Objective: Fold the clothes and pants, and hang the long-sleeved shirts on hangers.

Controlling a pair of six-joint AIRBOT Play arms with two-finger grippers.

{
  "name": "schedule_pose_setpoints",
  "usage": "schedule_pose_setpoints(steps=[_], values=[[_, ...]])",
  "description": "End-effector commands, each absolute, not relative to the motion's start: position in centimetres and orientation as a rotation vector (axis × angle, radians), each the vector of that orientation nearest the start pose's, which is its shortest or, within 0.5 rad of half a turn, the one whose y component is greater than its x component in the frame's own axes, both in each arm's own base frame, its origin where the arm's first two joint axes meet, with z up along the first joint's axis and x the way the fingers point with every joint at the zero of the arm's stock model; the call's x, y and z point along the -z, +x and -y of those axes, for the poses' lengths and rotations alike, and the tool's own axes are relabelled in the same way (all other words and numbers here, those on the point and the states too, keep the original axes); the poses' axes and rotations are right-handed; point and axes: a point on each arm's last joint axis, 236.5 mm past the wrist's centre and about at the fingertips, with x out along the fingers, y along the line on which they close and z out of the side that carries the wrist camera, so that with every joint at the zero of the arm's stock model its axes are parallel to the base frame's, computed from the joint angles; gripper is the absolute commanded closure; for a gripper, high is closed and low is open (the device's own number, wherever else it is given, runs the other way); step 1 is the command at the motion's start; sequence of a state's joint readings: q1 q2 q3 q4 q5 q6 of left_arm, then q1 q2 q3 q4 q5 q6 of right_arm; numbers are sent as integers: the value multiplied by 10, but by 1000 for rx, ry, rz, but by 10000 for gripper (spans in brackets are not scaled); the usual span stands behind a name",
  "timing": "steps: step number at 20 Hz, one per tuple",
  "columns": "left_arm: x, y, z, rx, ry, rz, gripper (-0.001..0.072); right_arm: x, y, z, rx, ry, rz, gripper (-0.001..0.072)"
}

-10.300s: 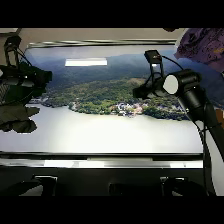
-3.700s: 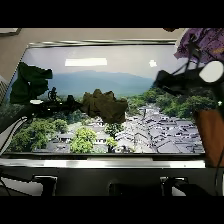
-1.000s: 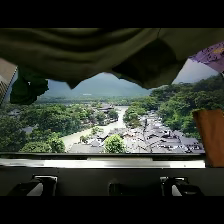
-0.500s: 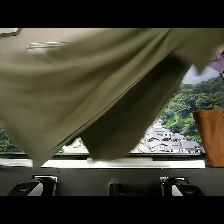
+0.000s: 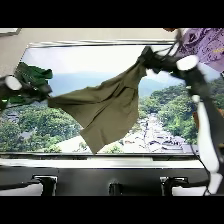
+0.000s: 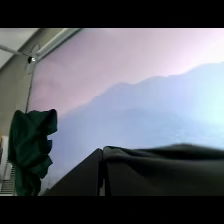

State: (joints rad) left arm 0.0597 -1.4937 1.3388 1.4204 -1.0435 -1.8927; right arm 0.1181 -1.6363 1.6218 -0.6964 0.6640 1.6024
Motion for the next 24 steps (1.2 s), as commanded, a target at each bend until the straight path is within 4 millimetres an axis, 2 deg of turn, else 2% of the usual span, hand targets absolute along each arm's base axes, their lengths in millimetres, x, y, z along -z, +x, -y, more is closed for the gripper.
schedule_pose_setpoints(steps=[1,3,4,6,7,8,9,10,12,14,15,16,19,20,22,24], values=[[89,451,16,-193,-532,-1354,690,-39,606,-198,-252,941,-788,682],[98,452,20,-191,-553,-1365,690,-18,611,-201,-206,1007,-806,682],[97,455,20,-191,-554,-1353,691,-14,613,-201,-189,1031,-805,682],[92,458,17,-192,-556,-1336,690,-16,615,-199,-184,1036,-790,682],[87,458,15,-187,-551,-1334,663,-18,615,-199,-185,1035,-789,682],[79,456,7,-194,-535,-1333,484,-19,614,-200,-189,1035,-791,682],[67,453,-2,-207,-509,-1335,216,-20,613,-201,-192,1034,-796,682],[52,446,-16,-231,-471,-1336,-13,-20,611,-202,-199,1032,-805,681],[16,427,-45,-272,-404,-1318,-13,-21,605,-207,-216,1020,-830,681],[-14,407,-51,-262,-421,-1273,-13,-24,599,-210,-244,987,-848,681],[-19,399,-39,-231,-485,-1242,-13,-25,596,-212,-260,969,-857,681],[-17,390,-17,-179,-564,-1222,-13,-27,593,-214,-274,953,-864,681],[25,362,63,-13,-803,-1258,-13,-31,585,-220,-310,919,-891,681],[37,358,83,22,-870,-1259,-9,-33,582,-221,-316,918,-896,682],[52,356,113,89,-947,-1233,2,-37,579,-222,-326,912,-901,682],[66,353,130,110,-958,-1250,2,-44,580,-221,-329,909,-887,682]])
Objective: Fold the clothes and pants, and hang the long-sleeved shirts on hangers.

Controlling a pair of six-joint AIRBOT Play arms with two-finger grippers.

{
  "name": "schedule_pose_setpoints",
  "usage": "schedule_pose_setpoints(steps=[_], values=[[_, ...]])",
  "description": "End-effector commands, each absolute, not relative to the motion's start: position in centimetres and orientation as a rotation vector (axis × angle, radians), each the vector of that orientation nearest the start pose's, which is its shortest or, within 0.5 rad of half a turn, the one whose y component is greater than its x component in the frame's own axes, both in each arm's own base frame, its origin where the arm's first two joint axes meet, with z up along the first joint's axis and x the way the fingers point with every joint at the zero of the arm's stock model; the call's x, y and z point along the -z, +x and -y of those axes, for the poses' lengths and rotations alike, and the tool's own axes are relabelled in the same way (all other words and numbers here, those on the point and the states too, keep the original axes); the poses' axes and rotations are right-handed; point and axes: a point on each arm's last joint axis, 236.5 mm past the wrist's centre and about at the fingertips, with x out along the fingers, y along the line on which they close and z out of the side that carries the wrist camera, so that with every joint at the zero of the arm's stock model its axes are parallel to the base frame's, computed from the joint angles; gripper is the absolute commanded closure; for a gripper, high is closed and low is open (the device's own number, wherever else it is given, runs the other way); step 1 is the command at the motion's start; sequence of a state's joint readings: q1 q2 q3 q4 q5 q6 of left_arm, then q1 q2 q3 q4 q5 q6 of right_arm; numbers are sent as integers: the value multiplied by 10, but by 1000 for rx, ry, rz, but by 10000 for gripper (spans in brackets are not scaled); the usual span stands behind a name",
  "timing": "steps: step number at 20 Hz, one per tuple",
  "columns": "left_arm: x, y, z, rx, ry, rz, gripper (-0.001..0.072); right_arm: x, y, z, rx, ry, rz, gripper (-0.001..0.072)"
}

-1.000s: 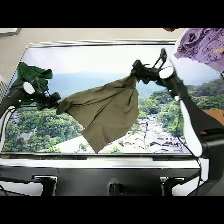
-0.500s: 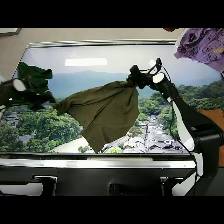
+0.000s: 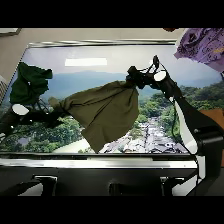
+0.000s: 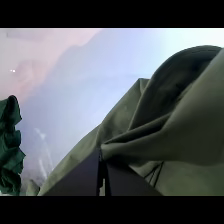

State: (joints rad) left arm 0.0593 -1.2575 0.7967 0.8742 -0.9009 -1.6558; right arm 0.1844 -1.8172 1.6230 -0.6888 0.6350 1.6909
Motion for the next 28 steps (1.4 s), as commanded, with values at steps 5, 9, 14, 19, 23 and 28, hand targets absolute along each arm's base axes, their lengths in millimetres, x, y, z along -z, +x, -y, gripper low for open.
schedule_pose_setpoints(steps=[5,9,14,19,23,28], values=[[86,362,157,166,-995,-1253,2,-51,577,-222,-341,897,-884,681],[98,361,161,157,-1017,-1278,2,-49,574,-224,-347,895,-899,681],[111,351,178,173,-997,-1330,2,-53,573,-223,-350,893,-894,681],[76,369,189,296,-944,-1272,690,-62,573,-223,-356,887,-881,682],[-9,421,149,355,-922,-1040,692,-77,571,-221,-367,873,-853,682],[-176,472,74,394,-741,-676,693,-207,551,-209,-487,721,-568,683]])
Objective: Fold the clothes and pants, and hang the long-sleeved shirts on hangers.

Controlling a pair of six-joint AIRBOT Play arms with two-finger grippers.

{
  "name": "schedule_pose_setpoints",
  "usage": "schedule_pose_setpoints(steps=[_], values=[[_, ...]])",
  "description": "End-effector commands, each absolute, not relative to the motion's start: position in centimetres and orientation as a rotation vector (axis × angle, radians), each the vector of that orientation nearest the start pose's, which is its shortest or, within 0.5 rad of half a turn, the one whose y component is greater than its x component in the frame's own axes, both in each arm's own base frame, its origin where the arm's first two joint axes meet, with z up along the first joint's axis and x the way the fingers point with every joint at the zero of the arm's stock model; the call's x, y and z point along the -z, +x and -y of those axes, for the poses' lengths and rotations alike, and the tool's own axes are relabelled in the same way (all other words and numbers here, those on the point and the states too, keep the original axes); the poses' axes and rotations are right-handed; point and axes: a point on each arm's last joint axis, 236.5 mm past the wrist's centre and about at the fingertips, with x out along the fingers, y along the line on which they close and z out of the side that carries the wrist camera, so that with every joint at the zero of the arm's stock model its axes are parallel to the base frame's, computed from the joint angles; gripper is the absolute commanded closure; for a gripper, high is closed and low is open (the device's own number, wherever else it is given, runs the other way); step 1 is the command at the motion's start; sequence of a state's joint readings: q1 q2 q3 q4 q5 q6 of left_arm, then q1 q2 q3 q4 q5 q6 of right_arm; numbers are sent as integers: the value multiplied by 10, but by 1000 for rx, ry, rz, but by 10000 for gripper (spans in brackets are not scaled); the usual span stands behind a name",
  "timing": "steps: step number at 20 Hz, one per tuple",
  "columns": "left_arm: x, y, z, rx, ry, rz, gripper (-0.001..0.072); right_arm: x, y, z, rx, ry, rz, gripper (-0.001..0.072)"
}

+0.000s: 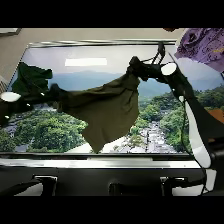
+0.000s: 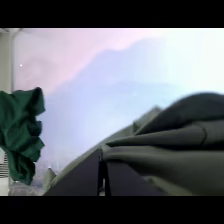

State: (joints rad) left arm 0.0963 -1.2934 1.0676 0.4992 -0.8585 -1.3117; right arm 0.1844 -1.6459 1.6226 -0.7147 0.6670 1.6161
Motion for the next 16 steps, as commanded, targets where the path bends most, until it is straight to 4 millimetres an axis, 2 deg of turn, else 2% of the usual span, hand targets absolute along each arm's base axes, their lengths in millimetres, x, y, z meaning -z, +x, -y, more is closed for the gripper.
schedule_pose_setpoints(steps=[1,3,4,6,8,10,12,14,15,16], values=[[-218,473,56,382,-661,-601,693,-252,537,-203,-510,688,-470,683],[-307,458,19,299,-464,-449,693,-354,492,-185,-548,620,-240,683],[-352,442,0,223,-372,-369,693,-403,458,-174,-559,587,-128,683],[-430,401,-30,62,-246,-200,693,-483,385,-151,-566,526,71,684],[-492,348,-47,-62,-186,-43,693,-546,304,-124,-554,495,259,684],[-519,306,-49,-118,-193,36,692,-580,242,-98,-514,476,389,684],[-525,280,-44,-126,-195,46,692,-598,205,-79,-484,506,468,684],[-523,270,-40,-125,-198,35,692,-604,197,-73,-478,528,494,684],[-520,271,-41,-125,-214,25,692,-600,208,-73,-469,533,476,684],[-514,278,-42,-127,-223,4,692,-591,227,-77,-463,547,435,684]])
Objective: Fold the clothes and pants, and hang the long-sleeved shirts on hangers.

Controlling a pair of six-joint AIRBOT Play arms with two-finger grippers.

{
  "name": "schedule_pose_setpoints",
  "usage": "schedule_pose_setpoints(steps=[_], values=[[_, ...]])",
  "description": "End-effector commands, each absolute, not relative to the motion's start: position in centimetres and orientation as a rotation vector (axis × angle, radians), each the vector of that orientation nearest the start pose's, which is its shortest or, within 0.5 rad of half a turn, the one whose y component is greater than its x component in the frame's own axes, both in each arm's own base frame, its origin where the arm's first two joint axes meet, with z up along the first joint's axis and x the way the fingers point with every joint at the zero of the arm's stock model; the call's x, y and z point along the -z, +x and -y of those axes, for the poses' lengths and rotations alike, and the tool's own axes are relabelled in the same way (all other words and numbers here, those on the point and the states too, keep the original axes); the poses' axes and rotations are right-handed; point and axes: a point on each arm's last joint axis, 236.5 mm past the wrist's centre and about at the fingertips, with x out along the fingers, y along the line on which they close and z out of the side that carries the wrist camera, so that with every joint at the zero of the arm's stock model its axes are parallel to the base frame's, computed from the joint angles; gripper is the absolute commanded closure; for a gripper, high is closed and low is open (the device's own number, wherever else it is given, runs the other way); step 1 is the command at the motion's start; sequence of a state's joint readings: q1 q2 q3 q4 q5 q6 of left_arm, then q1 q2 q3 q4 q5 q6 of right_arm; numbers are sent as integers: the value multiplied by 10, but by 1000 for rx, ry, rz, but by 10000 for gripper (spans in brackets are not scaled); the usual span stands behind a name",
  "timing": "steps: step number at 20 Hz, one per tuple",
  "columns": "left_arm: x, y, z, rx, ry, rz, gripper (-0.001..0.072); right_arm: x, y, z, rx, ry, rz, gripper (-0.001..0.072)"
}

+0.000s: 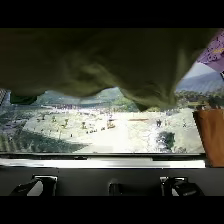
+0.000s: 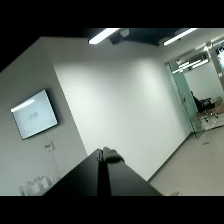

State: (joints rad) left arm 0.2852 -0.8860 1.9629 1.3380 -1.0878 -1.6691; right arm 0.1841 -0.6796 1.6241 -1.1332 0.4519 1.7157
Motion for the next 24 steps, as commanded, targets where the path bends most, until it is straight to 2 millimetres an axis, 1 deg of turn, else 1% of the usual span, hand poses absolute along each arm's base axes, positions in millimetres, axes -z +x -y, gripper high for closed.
schedule_pose_setpoints(steps=[1,2,3,4,5,6,7,8,9,10,11,12,13,14,15,16,17,18,21,23,24], values=[[-501,290,-45,-128,-232,-40,692,-576,257,-84,-454,563,371,684],[-478,309,-47,-123,-249,-113,692,-555,293,-92,-443,569,293,684],[-446,332,-49,-114,-276,-213,692,-527,333,-101,-425,569,201,684],[-412,356,-50,-103,-300,-309,692,-490,378,-111,-398,560,93,683],[-374,381,-53,-102,-317,-408,692,-450,419,-119,-372,554,-5,683],[-329,407,-55,-102,-339,-512,692,-404,461,-127,-344,552,-108,683],[-282,433,-56,-99,-351,-617,691,-360,495,-134,-324,564,-197,683],[-237,453,-55,-97,-367,-713,691,-311,525,-141,-301,575,-289,683],[-191,470,-52,-96,-380,-809,691,-262,550,-147,-277,581,-376,683],[-144,486,-48,-93,-391,-906,691,-220,567,-151,-256,590,-450,683],[-100,499,-42,-89,-398,-991,691,-181,580,-156,-240,615,-519,683],[-62,509,-36,-85,-401,-1056,691,-143,590,-162,-226,641,-584,683],[-25,518,-29,-80,-402,-1112,691,-110,596,-166,-212,662,-639,682],[3,524,-22,-76,-400,-1147,692,-83,601,-169,-199,684,-682,682],[27,531,-15,-71,-396,-1168,692,-59,604,-173,-186,717,-722,682],[41,537,-10,-68,-394,-1169,692,-42,607,-174,-175,736,-741,682],[48,546,-5,-67,-395,-1147,691,-27,611,-174,-162,752,-753,682],[50,557,-1,-63,-391,-1107,692,-19,614,-174,-152,770,-752,682],[38,584,8,-48,-380,-984,692,-8,625,-169,-106,851,-723,681],[36,587,8,-57,-399,-967,691,-8,627,-168,-98,865,-718,680],[38,585,8,-59,-401,-979,688,-7,625,-170,-101,871,-727,643]])
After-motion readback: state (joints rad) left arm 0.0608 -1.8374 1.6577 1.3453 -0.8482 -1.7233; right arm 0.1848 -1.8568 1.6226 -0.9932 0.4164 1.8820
